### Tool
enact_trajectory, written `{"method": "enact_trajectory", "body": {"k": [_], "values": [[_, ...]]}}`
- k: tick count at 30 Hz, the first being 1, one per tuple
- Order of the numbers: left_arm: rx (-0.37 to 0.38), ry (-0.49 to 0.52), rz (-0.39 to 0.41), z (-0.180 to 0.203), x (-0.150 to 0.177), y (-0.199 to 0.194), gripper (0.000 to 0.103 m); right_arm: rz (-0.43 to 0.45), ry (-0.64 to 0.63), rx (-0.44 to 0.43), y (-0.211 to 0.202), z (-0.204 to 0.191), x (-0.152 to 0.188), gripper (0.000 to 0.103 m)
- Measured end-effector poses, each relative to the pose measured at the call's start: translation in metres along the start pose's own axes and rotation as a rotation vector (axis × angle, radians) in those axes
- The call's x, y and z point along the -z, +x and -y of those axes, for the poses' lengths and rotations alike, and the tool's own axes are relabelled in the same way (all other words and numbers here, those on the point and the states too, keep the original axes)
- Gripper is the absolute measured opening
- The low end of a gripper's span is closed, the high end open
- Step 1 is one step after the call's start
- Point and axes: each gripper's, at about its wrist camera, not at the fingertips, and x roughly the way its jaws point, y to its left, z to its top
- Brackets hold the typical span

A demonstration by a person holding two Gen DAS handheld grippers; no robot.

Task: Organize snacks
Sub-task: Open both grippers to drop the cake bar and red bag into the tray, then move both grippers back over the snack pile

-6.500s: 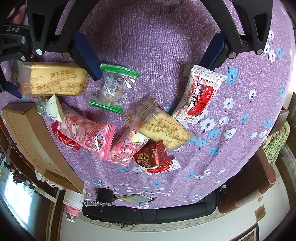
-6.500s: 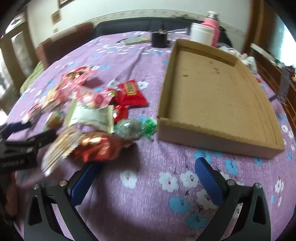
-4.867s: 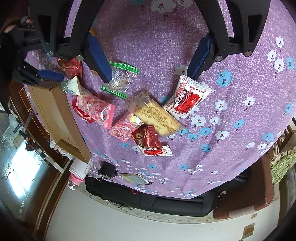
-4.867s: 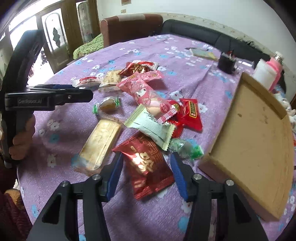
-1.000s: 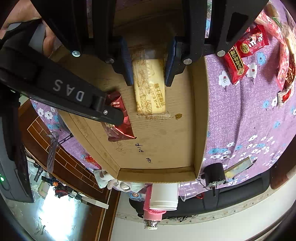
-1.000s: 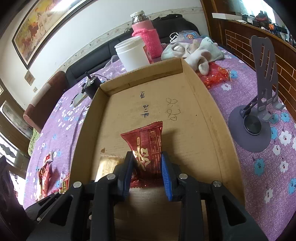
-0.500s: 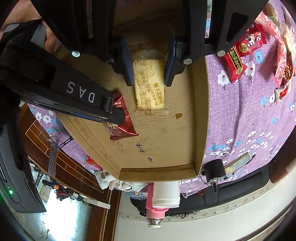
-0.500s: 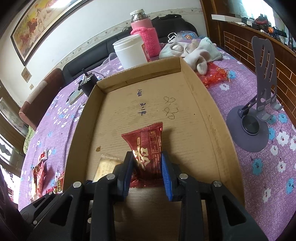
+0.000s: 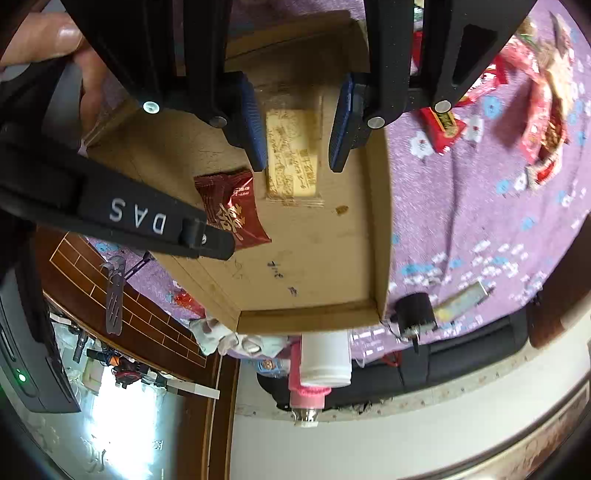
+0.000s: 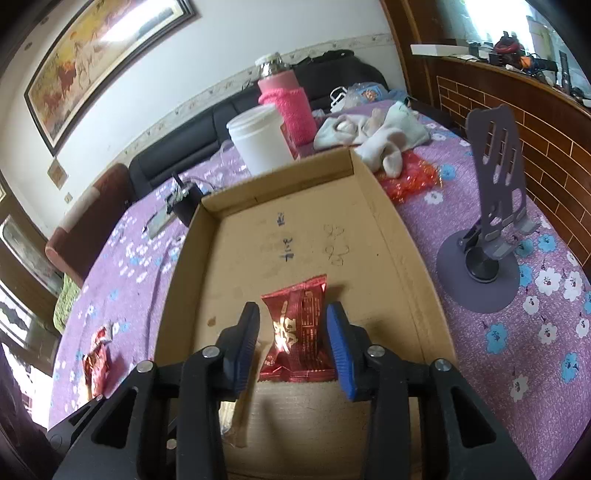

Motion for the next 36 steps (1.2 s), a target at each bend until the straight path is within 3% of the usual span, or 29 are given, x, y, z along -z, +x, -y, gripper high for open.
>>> {"method": "enact_trajectory", "body": {"k": [2,5,16,23,26,36], "values": [[-0.018,0.008,0.029,0.0,0.0,-0.006,0.038,0.012,0.0,0.002,-0.002,-0.001,0.0,0.038],[-0.029,0.005,0.066,-0.001,-0.002,-0.013,0.048,0.024,-0.005,0.01,-0.004,-0.002,-0.001,0.038],[-0.077,0.012,0.117,-0.001,-0.008,-0.026,0.049,0.048,-0.01,0.019,-0.009,-0.002,-0.002,0.038],[-0.082,-0.032,0.105,-0.014,-0.011,-0.061,0.051,0.064,-0.017,0.025,-0.013,-0.003,-0.001,0.039],[-0.094,-0.037,0.108,-0.023,-0.005,-0.08,0.058,0.068,-0.037,0.027,-0.013,-0.008,0.0,0.039],[-0.119,-0.109,0.119,-0.089,0.041,-0.137,0.059,0.113,-0.132,-0.004,-0.022,-0.037,0.009,0.039]]}}
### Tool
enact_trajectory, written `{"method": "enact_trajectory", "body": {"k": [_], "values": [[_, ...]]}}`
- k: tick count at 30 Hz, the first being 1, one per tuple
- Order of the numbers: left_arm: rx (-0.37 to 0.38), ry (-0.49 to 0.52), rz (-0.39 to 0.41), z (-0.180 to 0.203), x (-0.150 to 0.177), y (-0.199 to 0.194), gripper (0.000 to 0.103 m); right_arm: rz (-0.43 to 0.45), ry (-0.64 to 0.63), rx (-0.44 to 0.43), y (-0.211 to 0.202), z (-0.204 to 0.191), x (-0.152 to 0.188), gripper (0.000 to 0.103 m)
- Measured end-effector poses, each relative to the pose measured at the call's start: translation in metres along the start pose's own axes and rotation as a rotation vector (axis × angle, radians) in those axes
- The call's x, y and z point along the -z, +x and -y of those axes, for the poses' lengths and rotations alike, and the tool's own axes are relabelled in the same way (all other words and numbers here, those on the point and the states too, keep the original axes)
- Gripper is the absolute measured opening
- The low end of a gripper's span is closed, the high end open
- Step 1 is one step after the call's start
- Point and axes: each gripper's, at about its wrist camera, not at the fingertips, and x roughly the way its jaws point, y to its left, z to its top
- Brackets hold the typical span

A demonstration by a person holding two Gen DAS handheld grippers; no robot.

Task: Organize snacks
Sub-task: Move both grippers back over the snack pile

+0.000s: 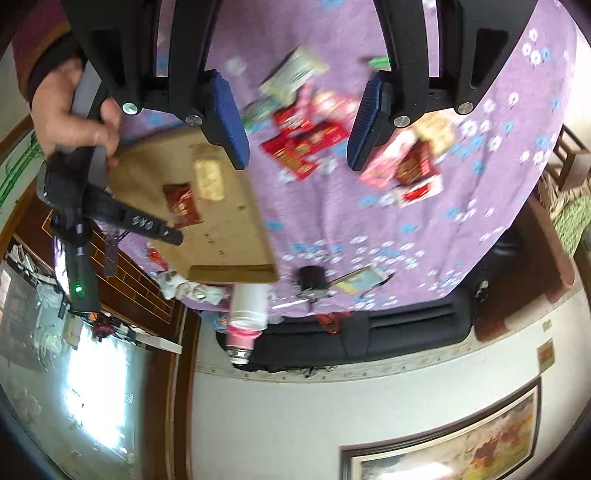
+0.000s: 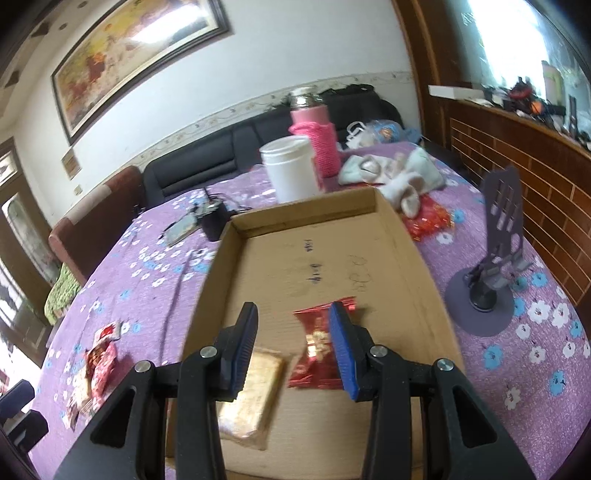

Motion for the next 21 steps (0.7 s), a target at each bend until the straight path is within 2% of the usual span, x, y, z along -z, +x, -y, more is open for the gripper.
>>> {"method": "enact_trajectory", "body": {"k": [5,9,16,18,21], "values": [[-0.05,-0.06,-0.022,-0.05,0.022,-0.01,0.059,-0.004,-0.053,-0.056,-0.009,-0.032,0.006,0.04],[-0.099,-0.1,-0.037,-0.09,0.043,-0.017,0.059,-0.038,-0.11,-0.162,-0.025,-0.068,0.015,0.047],[-0.2,-0.192,-0.116,-0.161,0.07,-0.003,0.059,-0.152,-0.168,-0.345,-0.04,-0.123,0.048,0.048],[-0.202,-0.213,-0.137,-0.171,0.071,0.004,0.059,-0.181,-0.19,-0.375,-0.041,-0.136,0.057,0.048],[-0.154,-0.23,-0.182,-0.179,0.072,0.018,0.059,-0.219,-0.201,-0.41,-0.039,-0.149,0.069,0.048]]}}
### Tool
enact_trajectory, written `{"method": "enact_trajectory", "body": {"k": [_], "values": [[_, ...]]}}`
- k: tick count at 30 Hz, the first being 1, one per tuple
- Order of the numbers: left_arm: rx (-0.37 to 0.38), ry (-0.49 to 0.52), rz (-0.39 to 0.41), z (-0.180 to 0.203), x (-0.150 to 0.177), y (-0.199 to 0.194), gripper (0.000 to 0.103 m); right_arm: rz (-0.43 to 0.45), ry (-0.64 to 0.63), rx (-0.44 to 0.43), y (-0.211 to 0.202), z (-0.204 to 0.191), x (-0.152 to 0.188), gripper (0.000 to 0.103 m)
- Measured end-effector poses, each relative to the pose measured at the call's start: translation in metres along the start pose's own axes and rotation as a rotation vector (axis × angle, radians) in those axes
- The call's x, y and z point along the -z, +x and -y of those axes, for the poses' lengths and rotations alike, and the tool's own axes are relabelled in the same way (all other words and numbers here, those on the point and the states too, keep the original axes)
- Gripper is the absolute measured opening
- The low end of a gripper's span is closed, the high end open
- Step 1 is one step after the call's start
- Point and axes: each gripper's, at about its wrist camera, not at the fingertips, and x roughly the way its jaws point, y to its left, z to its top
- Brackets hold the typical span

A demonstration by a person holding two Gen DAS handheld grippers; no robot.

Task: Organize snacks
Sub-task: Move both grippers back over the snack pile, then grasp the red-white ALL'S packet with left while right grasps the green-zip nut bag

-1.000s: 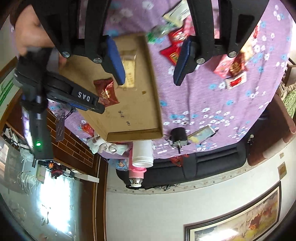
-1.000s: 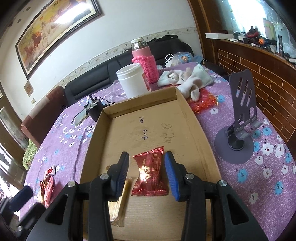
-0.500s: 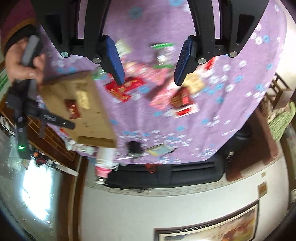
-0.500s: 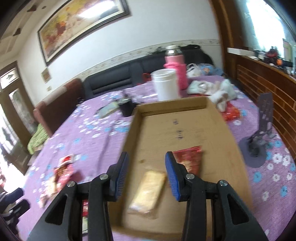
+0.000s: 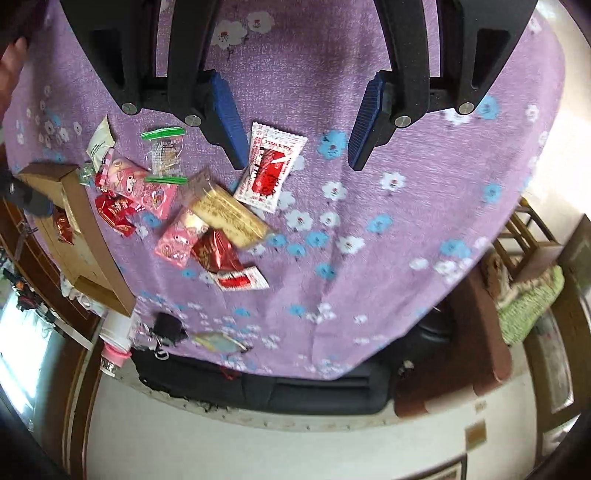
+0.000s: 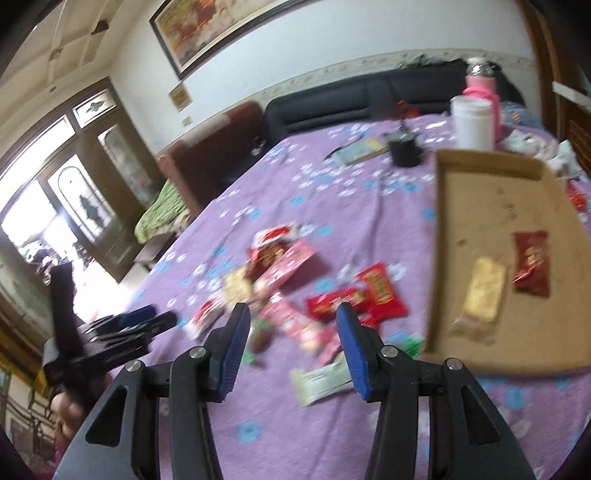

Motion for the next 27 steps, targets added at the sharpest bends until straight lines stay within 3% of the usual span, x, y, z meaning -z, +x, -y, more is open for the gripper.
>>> {"method": "enact_trajectory", "body": {"k": [4,11,12,13,15,20,27], "values": [[0.049,0.054,-0.073,0.011,-0.002,0.02,0.059,-0.058,-0.025,-0.011,0.015,-0.011,0.008,0.048],[-0.001,0.089,-0.103,0.026,-0.004,0.044,0.06,-0.117,-0.061,-0.012,0.033,-0.025,0.016,0.048],[-0.017,0.089,-0.103,0.027,-0.004,0.046,0.051,-0.126,-0.064,-0.011,0.036,-0.026,0.016,0.048],[-0.038,0.087,-0.089,0.027,-0.004,0.048,0.049,-0.133,-0.066,-0.01,0.036,-0.027,0.017,0.048],[-0.039,0.088,-0.069,0.03,-0.004,0.047,0.036,-0.162,-0.073,-0.012,0.043,-0.032,0.018,0.048],[-0.045,0.045,-0.04,0.021,-0.003,0.045,0.035,-0.222,-0.095,-0.002,0.063,-0.044,0.018,0.048],[-0.016,-0.015,-0.023,0.004,-0.003,0.038,0.035,-0.259,-0.126,0.087,0.1,-0.05,0.019,0.048]]}}
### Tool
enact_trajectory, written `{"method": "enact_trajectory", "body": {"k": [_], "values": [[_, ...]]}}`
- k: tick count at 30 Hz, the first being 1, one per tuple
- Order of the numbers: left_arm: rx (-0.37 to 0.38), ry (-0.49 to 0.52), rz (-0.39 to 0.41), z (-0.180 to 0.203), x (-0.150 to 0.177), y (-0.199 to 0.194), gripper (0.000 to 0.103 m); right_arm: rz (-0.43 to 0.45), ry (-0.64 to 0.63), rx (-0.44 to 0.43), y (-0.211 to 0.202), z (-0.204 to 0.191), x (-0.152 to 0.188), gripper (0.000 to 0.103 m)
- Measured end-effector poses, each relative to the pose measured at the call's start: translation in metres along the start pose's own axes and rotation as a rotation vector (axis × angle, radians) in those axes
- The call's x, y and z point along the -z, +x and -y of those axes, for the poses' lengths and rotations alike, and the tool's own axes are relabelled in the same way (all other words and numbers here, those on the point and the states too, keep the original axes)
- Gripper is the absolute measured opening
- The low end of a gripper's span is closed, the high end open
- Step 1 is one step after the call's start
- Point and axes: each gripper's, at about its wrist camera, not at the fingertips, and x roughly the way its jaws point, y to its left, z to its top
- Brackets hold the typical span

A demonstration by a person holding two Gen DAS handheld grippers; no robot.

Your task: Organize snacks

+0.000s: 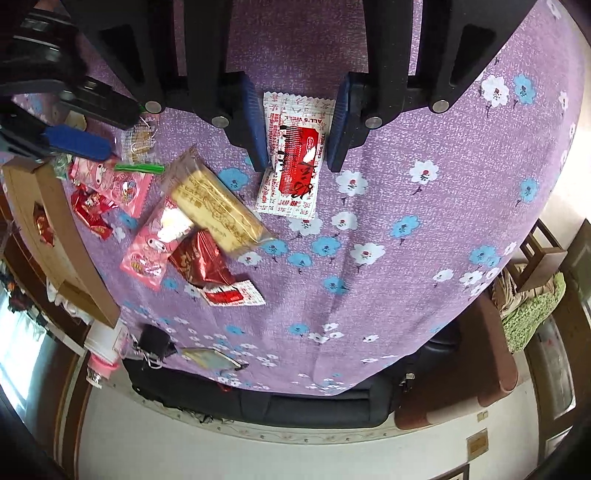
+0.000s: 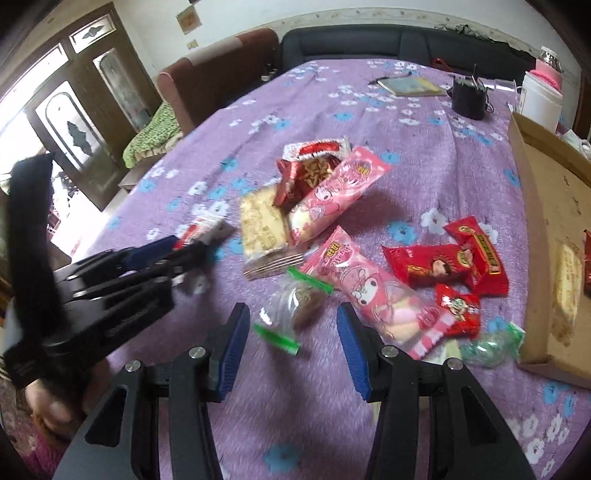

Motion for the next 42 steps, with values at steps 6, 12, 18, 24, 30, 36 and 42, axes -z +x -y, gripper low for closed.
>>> {"method": "enact_trajectory", "body": {"k": [6,12,18,24,30,36,42], "values": [[0.012,0.005,0.004,0.002,0.0,-0.001,0.035,0.04,-0.068,0.006,0.007,-0.004,0.008,0.02],[-0.005,0.028,0.043,0.007,0.0,-0.008,0.035,0.108,-0.082,-0.049,-0.001,-0.001,0.015,0.02],[-0.011,0.023,0.088,0.007,-0.001,-0.016,0.035,0.18,-0.066,-0.07,-0.016,0.005,0.011,0.02],[-0.027,0.017,0.131,0.007,-0.003,-0.022,0.035,0.221,-0.043,-0.072,-0.023,0.011,0.008,0.02],[-0.071,0.031,0.175,0.01,-0.002,-0.028,0.035,0.243,-0.039,-0.07,-0.025,0.011,0.009,0.02],[-0.088,0.028,0.193,0.009,-0.001,-0.032,0.035,0.25,-0.029,-0.063,-0.025,0.012,0.009,0.02],[-0.094,0.031,0.197,0.01,-0.001,-0.031,0.035,0.257,-0.018,-0.051,-0.027,0.015,0.008,0.02]]}}
